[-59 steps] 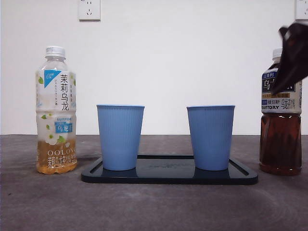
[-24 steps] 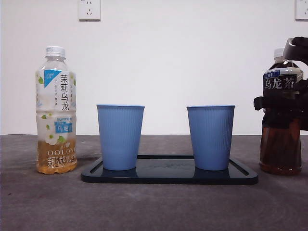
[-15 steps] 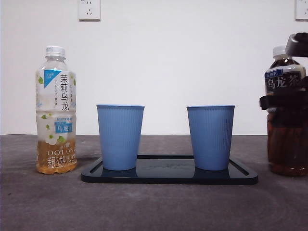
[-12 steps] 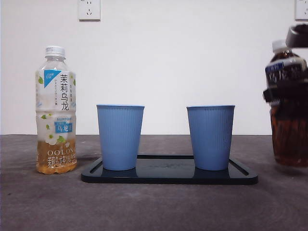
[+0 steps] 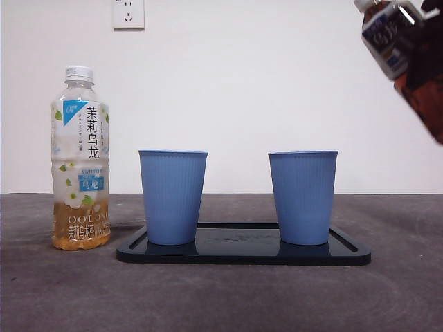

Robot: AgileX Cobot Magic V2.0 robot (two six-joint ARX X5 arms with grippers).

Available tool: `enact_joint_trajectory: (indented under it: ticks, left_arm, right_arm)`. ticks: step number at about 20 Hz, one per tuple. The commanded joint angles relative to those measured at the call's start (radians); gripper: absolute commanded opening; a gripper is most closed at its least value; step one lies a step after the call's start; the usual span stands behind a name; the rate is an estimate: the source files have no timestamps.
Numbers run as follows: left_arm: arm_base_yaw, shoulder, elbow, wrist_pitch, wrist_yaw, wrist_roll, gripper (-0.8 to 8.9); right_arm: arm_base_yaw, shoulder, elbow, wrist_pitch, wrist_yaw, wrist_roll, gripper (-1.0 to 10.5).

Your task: Pour the drink into the cup

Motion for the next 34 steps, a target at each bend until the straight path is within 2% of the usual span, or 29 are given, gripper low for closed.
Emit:
enact_joint_trajectory:
  ticks: [1, 4, 8, 12, 19, 24, 34]
  left_arm:
    - [-0.009, 0.004, 0.018, 0.011, 0.003, 0.02, 4.47]
    - [-0.033, 0.004, 0.018, 0.011, 0.003, 0.03, 4.47]
    - [-0.077, 0.004, 0.018, 0.011, -0.008, 0.031, 4.47]
    - [-0.103, 0.004, 0.018, 0.011, -0.008, 0.031, 4.47]
    - [-0.146, 0.004, 0.018, 0.011, -0.011, 0.031, 4.47]
    - [-0.168, 0.004, 0.018, 0.011, -0.012, 0.031, 4.47]
    - [-0.177, 0.004, 0.018, 0.01, -0.015, 0.031, 4.47]
  right_arm:
    - [0.011, 0.01, 0.08, -0.055, 0.051, -0.161, 0.9]
    - [0.047, 0.066, 0.122, -0.158, 0.14, -0.265, 0.9]
    - [0.131, 0.157, 0.145, -0.19, 0.3, -0.372, 0.9]
    - [0.181, 0.211, 0.169, -0.19, 0.39, -0.443, 0.9]
    - [0.232, 0.286, 0.196, -0.191, 0.534, -0.636, 0.9]
    - [0.266, 0.32, 0.196, -0.194, 0.598, -0.707, 0.9]
    - [0.283, 0.369, 0.196, -0.194, 0.641, -0.727, 0.8]
